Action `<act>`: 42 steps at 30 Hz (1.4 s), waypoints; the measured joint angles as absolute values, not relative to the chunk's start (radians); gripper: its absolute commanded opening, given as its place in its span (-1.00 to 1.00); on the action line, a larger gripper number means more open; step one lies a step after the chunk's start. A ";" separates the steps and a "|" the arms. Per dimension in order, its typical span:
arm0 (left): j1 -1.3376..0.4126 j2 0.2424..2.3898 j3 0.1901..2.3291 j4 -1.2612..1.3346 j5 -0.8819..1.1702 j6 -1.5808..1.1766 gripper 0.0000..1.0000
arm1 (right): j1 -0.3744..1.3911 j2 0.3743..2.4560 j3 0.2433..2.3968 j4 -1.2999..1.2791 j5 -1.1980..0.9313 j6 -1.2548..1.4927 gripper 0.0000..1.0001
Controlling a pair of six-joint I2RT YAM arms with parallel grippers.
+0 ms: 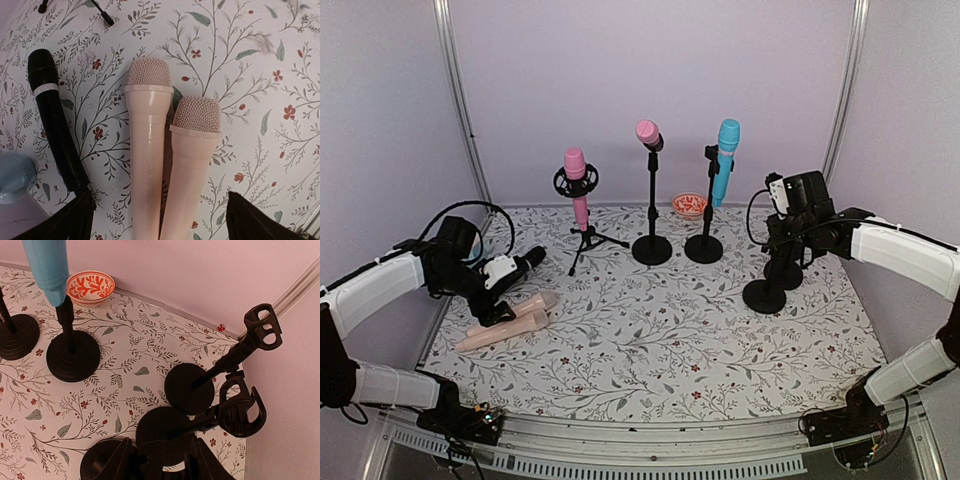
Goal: Remove the microphone from the stand
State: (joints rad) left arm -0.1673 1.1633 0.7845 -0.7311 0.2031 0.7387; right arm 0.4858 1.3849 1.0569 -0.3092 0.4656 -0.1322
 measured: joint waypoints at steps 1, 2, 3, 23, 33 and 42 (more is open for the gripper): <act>-0.167 1.163 0.785 -0.731 0.203 0.739 0.87 | 0.475 1.388 1.060 -0.309 0.466 -0.132 -0.68; -0.167 1.163 0.785 -0.731 0.203 0.739 0.87 | 0.463 1.389 1.062 -0.310 0.466 -0.132 -0.68; -0.167 1.162 0.785 -0.731 0.203 0.739 0.87 | 0.453 1.390 1.066 -0.315 0.466 -0.132 -0.68; -0.167 1.153 0.788 -0.740 0.237 0.739 0.87 | 0.418 1.364 1.127 -0.537 0.363 -0.038 -0.64; -0.167 1.153 0.801 -0.742 0.248 0.739 0.87 | 0.418 1.356 1.127 -0.563 0.364 -0.015 -0.23; -0.167 1.152 0.802 -0.742 0.250 0.739 0.89 | 0.418 1.333 1.210 -0.588 0.346 0.020 0.98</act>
